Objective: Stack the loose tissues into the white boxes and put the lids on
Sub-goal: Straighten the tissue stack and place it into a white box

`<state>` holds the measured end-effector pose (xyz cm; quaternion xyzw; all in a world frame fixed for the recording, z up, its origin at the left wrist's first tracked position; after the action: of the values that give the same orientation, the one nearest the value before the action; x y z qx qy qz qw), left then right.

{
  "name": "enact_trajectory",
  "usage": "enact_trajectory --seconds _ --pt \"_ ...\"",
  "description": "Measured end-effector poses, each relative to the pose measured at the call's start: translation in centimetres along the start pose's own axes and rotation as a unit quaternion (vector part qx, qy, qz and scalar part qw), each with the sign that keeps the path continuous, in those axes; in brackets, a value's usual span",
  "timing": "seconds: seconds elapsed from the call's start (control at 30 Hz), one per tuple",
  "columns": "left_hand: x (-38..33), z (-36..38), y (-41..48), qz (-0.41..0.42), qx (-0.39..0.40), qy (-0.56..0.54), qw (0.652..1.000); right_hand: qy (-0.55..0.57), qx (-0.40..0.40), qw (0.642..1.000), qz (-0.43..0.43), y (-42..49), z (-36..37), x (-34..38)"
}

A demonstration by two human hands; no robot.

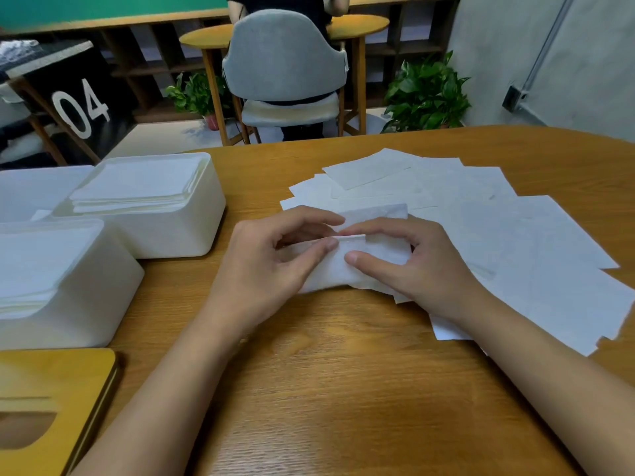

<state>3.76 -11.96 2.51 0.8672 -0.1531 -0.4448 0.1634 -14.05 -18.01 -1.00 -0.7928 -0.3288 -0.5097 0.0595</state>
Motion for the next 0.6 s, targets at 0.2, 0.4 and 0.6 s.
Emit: enact_trajectory --seconds 0.2,0.4,0.6 --pt "-0.5 -0.7 0.0 0.014 -0.016 0.057 0.998 0.070 -0.044 0.996 0.021 0.2 -0.8 -0.5" --pt "1.0 -0.7 0.2 -0.059 -0.029 -0.019 0.998 0.068 0.016 0.997 0.024 0.1 -0.2 0.3" --pt "1.6 -0.2 0.2 -0.085 -0.038 -0.069 0.993 0.034 0.052 0.998 0.001 -0.1 0.9 1.4"
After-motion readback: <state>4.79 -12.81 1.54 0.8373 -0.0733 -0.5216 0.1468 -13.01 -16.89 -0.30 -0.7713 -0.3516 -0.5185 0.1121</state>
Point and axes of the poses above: each hand's wrist, its own y-axis towards the middle knuckle, its own z-axis out of the palm, x = y × z, the point moved 8 cm from there along y, towards the middle knuckle, and after that the axes turned 8 degrees about x, right-handed, at the moved point
